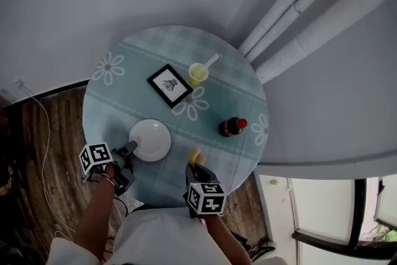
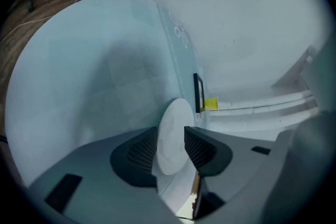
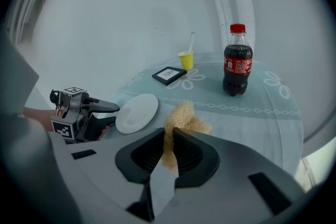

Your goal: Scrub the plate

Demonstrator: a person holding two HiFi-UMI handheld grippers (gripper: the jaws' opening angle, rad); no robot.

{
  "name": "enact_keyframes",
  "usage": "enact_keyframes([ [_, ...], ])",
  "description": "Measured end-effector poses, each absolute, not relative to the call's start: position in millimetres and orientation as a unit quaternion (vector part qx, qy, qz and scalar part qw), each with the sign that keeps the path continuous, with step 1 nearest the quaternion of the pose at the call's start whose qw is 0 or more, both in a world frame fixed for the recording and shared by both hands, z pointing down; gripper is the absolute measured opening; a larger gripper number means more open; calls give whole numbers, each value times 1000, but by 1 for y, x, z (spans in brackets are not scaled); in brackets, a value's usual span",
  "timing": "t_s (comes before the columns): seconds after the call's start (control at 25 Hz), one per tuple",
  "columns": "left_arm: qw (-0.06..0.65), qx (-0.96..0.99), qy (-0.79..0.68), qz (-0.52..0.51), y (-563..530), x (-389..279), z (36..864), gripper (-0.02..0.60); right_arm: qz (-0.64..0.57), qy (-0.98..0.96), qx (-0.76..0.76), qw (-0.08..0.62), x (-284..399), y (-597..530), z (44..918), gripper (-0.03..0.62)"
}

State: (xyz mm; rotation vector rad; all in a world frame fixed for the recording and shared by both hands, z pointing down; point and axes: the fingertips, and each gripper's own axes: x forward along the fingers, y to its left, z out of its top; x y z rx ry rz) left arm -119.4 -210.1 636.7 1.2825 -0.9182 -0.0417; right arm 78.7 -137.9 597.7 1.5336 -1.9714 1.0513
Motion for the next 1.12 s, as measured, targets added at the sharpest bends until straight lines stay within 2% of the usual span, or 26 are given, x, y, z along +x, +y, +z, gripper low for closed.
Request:
enact_keyframes([
  [0.16,699,576,-423,30,-209,-118,642,149,384,-710,551,211,78,-138,599,60],
  [0.24,698,565,-437,53,-206,-122,648,61,386,-710,549,213,77,-137,601,61],
  [0.28,700,562,-438,54,-206,-123,649,46,387,-710,548,215,76,-137,601,61],
  [0.44,718,557,-418,5,-206,-124,650,41,385,-716,539,219,71,-138,602,61],
  [0.76,706,577,-408,-48,-201,-110,642,23,370,-725,537,221,68,-136,596,61],
  [1.12,660,641,-386,-66,-196,-95,604,14,366,-727,545,201,76,-134,586,61],
])
